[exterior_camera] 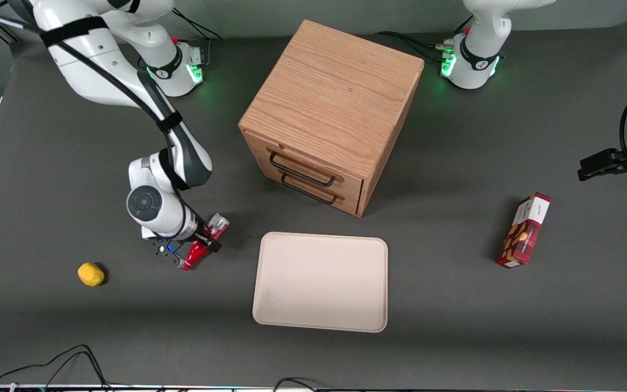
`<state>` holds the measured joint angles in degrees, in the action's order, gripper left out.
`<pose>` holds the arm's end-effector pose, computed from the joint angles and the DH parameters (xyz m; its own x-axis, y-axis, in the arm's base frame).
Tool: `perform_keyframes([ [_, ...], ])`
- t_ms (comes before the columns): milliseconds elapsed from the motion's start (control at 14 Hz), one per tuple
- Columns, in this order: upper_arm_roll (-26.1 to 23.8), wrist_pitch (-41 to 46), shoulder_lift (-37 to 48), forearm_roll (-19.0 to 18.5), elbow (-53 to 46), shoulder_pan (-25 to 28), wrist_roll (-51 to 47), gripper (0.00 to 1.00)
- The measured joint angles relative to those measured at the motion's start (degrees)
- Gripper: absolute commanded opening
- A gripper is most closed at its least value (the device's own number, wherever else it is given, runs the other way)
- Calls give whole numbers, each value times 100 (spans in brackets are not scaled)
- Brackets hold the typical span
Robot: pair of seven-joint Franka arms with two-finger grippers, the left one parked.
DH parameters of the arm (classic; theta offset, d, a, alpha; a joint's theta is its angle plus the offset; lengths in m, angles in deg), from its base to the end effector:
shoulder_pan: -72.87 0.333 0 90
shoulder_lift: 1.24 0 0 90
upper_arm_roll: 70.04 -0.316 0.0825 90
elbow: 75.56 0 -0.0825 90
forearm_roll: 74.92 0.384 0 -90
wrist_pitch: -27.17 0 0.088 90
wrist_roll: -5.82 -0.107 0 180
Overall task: Place coke bottle on tray
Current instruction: 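Lower the open right gripper over the red Coca-Cola bottle and close it, then lift the bottle with the right gripper and tilt it upright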
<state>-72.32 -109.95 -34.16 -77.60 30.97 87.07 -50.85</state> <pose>0.6113 0.1791 0.2050 0.7820 -0.6231 -0.0147 -0.6223 -0.7819 0.0383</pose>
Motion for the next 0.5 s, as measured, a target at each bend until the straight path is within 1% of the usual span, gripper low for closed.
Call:
perform_keyframes([
  [214, 1, -256, -237, -23, -1, 0, -26, 100],
  [500, 1, -300, -270, -31, -2, 0, -37, 100],
])
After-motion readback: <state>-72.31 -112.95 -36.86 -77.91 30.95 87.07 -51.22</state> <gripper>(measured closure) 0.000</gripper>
